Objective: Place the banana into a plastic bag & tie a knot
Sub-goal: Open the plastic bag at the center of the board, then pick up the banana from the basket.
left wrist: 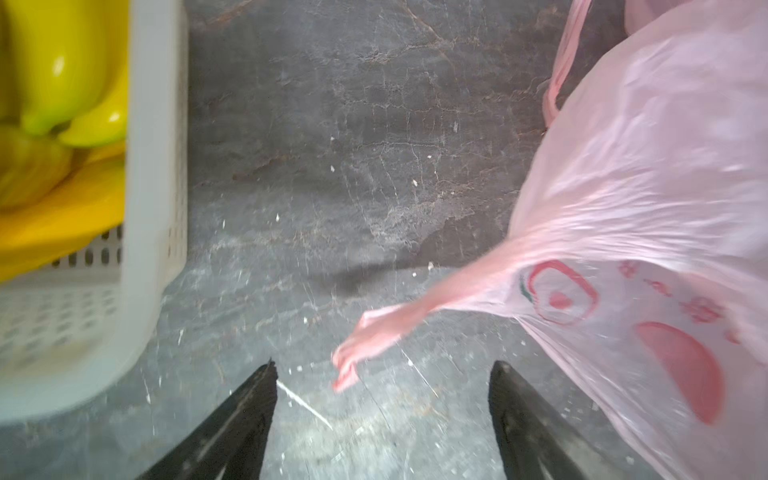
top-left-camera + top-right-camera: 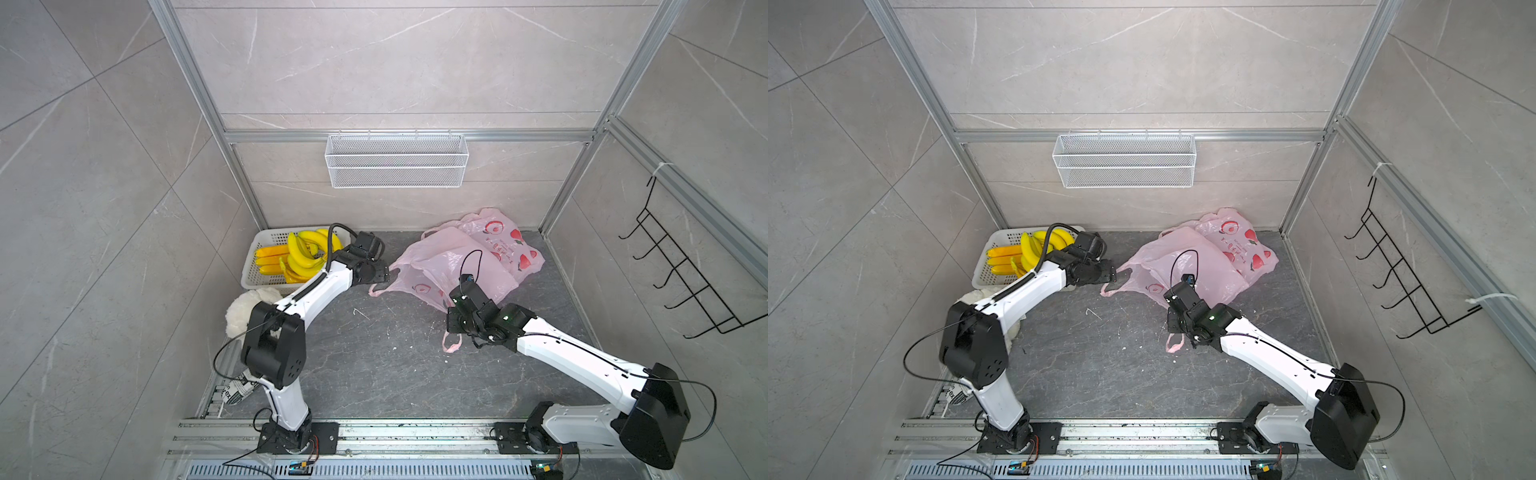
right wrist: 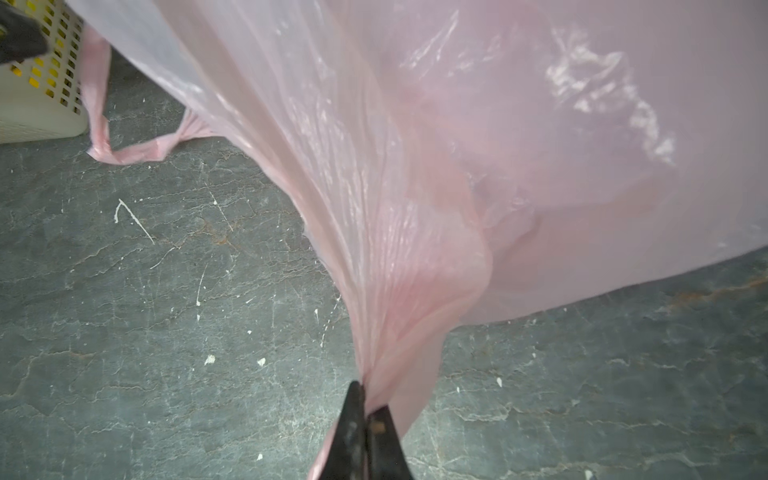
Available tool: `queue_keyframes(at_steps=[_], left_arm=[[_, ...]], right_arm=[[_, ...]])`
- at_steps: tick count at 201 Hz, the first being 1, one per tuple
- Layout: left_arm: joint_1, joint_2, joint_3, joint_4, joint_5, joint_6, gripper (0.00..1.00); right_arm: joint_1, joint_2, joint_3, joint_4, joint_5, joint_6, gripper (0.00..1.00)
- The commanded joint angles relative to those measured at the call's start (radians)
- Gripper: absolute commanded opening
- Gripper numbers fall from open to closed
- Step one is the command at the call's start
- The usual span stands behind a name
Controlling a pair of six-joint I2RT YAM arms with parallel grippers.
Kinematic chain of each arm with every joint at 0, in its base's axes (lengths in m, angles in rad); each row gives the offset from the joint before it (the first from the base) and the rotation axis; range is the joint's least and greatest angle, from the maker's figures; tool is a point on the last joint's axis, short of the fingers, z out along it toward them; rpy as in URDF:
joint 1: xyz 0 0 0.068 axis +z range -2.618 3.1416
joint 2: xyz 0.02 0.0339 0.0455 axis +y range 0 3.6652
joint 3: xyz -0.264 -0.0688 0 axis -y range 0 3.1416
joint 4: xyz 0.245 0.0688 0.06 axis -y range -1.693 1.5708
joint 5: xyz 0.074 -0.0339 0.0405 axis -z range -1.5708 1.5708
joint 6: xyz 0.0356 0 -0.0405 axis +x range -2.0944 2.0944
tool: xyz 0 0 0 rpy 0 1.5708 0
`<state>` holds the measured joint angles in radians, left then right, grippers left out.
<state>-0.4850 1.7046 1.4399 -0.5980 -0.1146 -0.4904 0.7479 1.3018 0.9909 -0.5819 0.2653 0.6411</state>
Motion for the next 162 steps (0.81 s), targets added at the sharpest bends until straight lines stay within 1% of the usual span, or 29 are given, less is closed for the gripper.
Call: queue_keyframes(at_steps=[1, 19, 45, 66, 86, 98, 118, 162], left_arm=[[0.019, -0.156, 0.008, -0.102, -0.020, -0.047, 0.88], [0.071, -0.186, 0.031, -0.168, -0.033, -0.081, 0.89], [0.176, -0.182, 0.068, -0.258, -0.094, -0.143, 0.89], [0.258, -0.166, 0.087, -0.316, -0.159, -0.178, 0.90], [0.358, -0.143, 0.096, -0.327, -0.156, -0.192, 0.90], [0.400, -0.123, 0.109, -0.324, -0.158, -0.190, 0.90], [0.444, -0.073, 0.149, -0.309, -0.121, -0.166, 0.90], [0.485, 0.073, 0.249, -0.304, -0.100, -0.153, 0.88]], right_arm=[[0.026, 0.015, 0.061, 0.029, 0.032, 0.079, 0.00], [0.043, 0.029, 0.089, 0.032, 0.049, 0.111, 0.00], [0.061, 0.043, 0.123, 0.028, 0.075, 0.152, 0.00], [0.076, 0.064, 0.149, 0.024, 0.080, 0.155, 0.00], [0.084, 0.077, 0.158, 0.023, 0.083, 0.154, 0.00], [0.087, 0.078, 0.154, 0.027, 0.081, 0.151, 0.00], [0.089, 0.073, 0.137, 0.038, 0.081, 0.147, 0.00], [0.089, 0.070, 0.111, 0.063, 0.065, 0.137, 0.00]])
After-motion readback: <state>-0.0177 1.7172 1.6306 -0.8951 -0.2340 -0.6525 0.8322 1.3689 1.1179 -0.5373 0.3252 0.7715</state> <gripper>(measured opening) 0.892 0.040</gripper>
